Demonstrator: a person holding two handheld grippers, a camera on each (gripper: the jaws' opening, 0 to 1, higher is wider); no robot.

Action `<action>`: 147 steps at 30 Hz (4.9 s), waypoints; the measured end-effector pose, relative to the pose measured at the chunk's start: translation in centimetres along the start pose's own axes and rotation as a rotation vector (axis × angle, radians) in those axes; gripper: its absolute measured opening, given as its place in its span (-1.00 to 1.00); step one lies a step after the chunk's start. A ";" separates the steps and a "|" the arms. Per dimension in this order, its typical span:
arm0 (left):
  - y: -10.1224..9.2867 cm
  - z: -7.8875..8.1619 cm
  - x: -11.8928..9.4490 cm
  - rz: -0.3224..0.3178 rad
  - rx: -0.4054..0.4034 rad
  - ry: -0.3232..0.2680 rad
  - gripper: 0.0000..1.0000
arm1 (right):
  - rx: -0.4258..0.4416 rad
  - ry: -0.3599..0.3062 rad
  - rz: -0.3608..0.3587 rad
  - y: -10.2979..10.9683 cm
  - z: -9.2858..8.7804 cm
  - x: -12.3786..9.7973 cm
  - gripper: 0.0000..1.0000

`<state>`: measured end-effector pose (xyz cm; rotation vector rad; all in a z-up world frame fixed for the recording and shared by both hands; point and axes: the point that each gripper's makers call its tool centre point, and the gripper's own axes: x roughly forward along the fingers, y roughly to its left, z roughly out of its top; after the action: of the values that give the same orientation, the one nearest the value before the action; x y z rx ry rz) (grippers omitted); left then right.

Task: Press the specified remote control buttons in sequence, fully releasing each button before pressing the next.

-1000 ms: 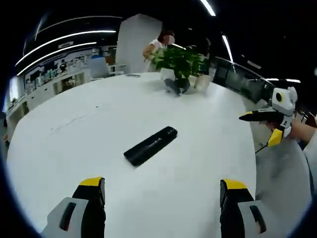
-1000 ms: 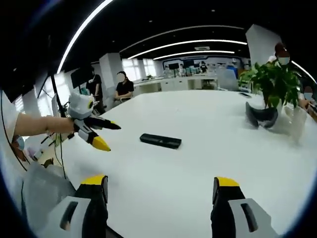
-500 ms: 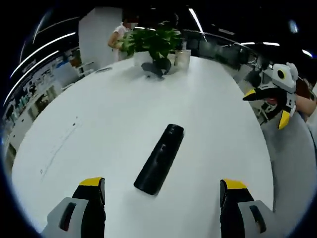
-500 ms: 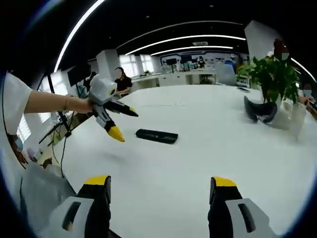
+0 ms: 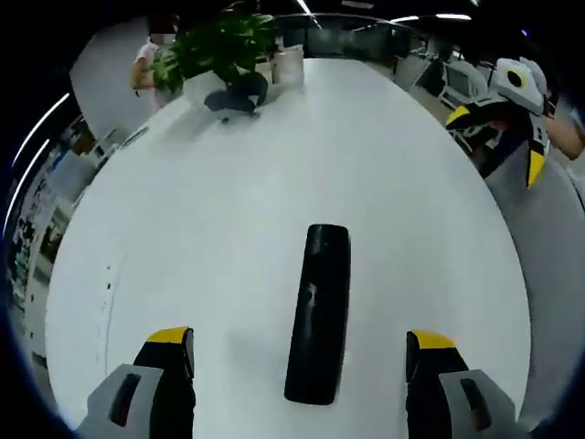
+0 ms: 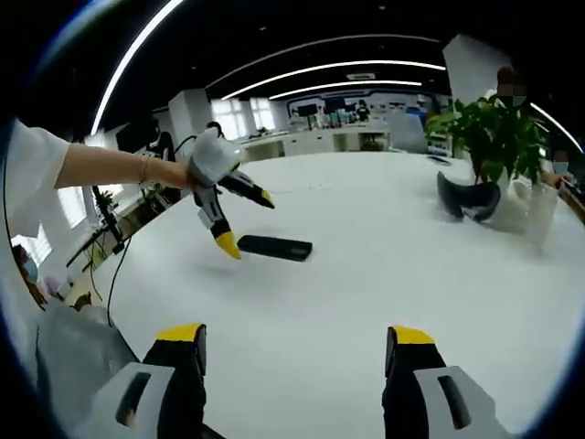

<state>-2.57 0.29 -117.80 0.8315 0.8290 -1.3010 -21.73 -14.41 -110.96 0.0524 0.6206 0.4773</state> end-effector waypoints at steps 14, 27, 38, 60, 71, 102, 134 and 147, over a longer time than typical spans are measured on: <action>-1.4 0.4 1.4 -0.099 0.023 0.084 0.77 | -0.004 -0.019 -0.023 -0.4 0.4 -0.2 0.57; -1.8 -0.5 1.8 -0.097 0.065 0.121 0.08 | -0.008 -0.026 -0.030 -0.6 0.6 -0.2 0.48; -2.5 -0.3 1.8 -0.080 0.074 0.093 -0.54 | -0.015 -0.037 -0.034 -0.8 0.8 -0.4 0.33; -8.6 -1.2 0.7 -0.071 -0.010 -0.029 -0.56 | -0.055 -0.008 0.012 0.2 0.5 -0.3 0.14; -14.0 -2.2 -0.2 -0.055 -0.051 -0.067 -0.56 | -0.109 0.014 0.054 1.4 0.2 -0.2 0.05; -23.3 -3.6 -1.6 -0.040 -0.161 -0.108 -0.55 | -0.282 0.109 0.306 9.0 -1.2 2.2 -0.28; -25.0 -4.0 -1.8 -0.089 0.037 -0.150 -0.54 | -0.760 0.345 0.574 11.3 -6.5 4.1 -1.00; -25.0 -4.0 -1.8 -0.096 0.041 -0.136 -0.54 | -0.942 0.443 0.594 11.2 -8.6 4.8 -1.00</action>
<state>-27.79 2.56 -119.43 0.7341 0.7431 -1.4467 -27.88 -3.15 -118.50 -0.8023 0.7557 1.3417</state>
